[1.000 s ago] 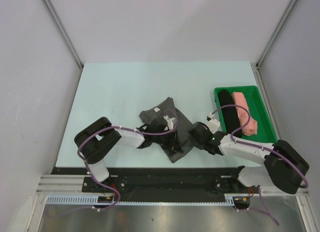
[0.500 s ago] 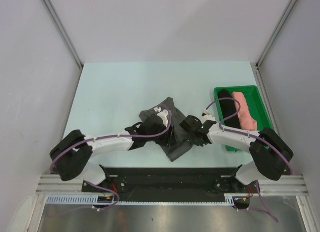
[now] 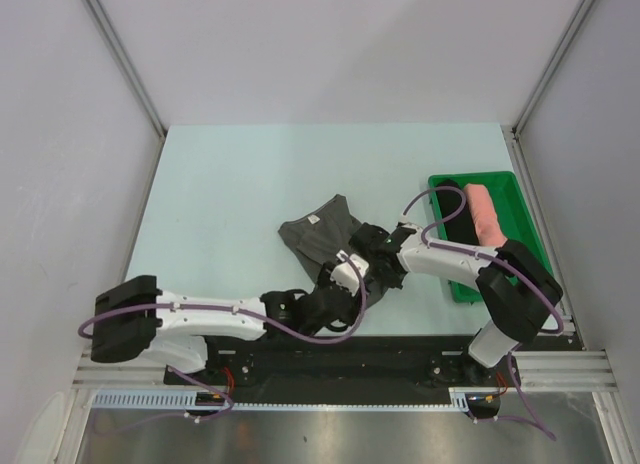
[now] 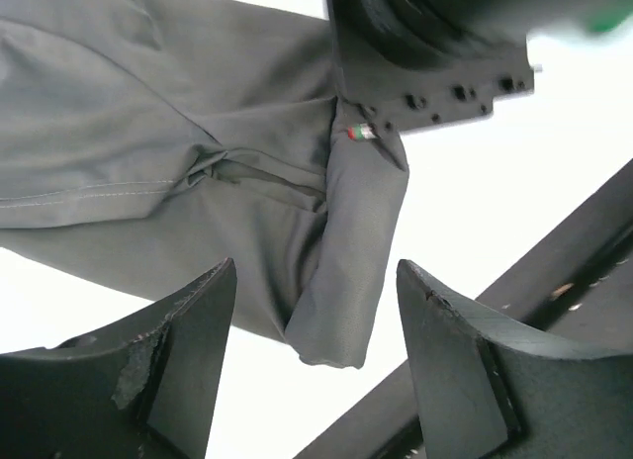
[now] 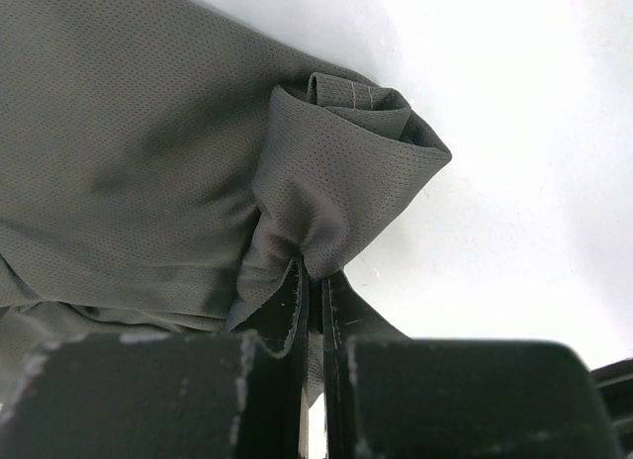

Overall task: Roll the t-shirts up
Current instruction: Roll the T-shirt to the center of the board.

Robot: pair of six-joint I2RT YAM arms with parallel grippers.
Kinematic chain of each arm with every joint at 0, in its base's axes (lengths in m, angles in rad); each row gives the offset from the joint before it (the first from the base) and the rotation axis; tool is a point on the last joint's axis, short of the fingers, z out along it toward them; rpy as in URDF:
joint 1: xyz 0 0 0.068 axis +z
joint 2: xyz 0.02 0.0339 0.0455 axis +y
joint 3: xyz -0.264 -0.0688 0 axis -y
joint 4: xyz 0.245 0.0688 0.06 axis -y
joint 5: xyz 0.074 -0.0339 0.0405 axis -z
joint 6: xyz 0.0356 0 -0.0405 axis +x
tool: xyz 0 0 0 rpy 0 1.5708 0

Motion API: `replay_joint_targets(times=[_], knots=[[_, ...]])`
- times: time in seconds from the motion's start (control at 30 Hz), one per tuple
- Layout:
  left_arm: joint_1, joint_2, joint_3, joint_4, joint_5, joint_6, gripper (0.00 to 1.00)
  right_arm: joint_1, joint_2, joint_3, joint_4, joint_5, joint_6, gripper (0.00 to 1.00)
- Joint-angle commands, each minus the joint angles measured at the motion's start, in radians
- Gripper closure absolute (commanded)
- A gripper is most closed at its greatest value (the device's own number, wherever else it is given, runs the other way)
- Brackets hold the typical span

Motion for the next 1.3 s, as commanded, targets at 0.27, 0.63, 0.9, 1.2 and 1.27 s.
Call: replay_joint_targets(times=[0.27, 0.63, 0.9, 1.2, 1.27], knots=[[-0.164, 0.237, 0.093, 0.145, -0.186, 0.236, 0.29, -0.030, 0.050, 0.035, -0.064, -0.003, 0.007, 1.00], [-0.162, 0.346, 0.068, 0.245, -0.137, 0.260, 0.33, -0.033, 0.052, 0.035, -0.055, -0.013, -0.007, 1.00], [-0.110, 0.354, 0.019, 0.277, -0.068, 0.207, 0.61, -0.031, 0.030, 0.034, -0.048, -0.020, -0.025, 0.99], [0.014, 0.291, -0.030, 0.285, 0.207, 0.118, 0.99, -0.008, -0.097, 0.012, -0.011, 0.028, -0.048, 0.25], [0.058, 0.268, -0.059, 0.305, 0.325, 0.075, 1.00, -0.013, -0.173, -0.017, 0.009, 0.039, -0.058, 0.18]])
